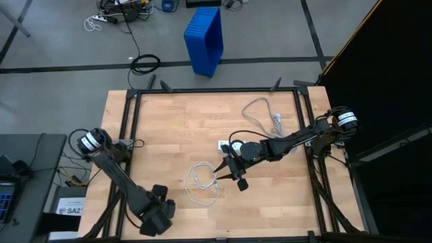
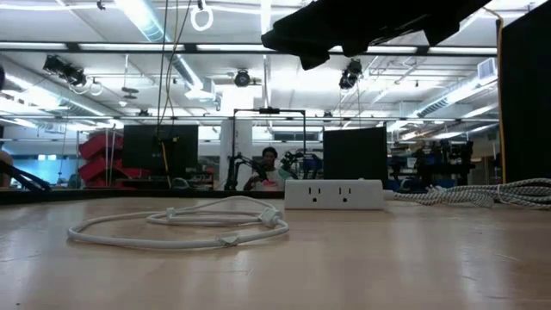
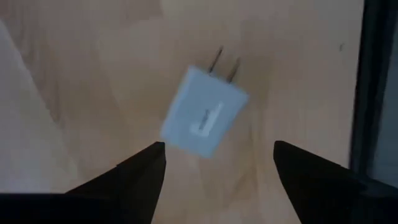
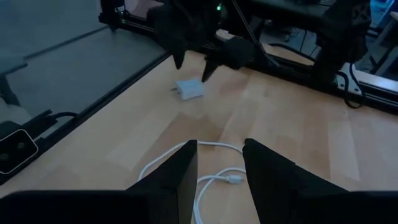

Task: Insert USB
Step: Move the white charger adapter to the center of the table

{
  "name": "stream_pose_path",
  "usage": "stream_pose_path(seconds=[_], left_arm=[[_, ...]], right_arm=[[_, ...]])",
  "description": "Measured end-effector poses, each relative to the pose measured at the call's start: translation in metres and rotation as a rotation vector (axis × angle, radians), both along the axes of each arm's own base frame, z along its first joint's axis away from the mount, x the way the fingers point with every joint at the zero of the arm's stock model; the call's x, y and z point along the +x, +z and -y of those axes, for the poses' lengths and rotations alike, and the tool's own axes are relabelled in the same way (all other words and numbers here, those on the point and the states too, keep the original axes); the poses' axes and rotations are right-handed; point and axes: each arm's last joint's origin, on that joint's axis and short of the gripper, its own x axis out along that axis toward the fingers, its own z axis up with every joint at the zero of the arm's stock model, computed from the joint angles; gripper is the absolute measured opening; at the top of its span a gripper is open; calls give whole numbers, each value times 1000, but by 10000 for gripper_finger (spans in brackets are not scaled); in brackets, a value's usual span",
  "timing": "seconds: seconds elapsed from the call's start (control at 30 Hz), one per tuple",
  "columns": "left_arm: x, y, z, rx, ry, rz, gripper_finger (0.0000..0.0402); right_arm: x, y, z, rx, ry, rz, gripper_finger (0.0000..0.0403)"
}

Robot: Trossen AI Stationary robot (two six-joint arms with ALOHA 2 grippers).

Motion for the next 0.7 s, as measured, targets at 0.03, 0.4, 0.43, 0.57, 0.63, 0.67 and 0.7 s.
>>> stream_pose_path(seconds=[0.03,0.4,0.43,0.57,0.63,0.67,0.7], left_arm=[[-1,-4,1,26,-12,-1,282],[9,-28,-3,63,-119,-32,246],[10,-28,-3,57,-130,-34,236],[16,-28,-7,27,-132,-41,170],[20,-28,-11,31,-109,-39,139],[23,-28,-13,33,-92,-38,139],[25,-28,-16,38,-69,-35,139]], right_arm=[[0,0,0,0,0,0,105],[0,1,0,4,-3,9,104],[0,0,0,2,-5,5,104],[0,0,1,0,-8,-1,105],[0,-1,2,-1,-9,-8,105],[0,-1,2,-1,-9,-9,104],[0,-1,2,-2,-10,-9,103]])
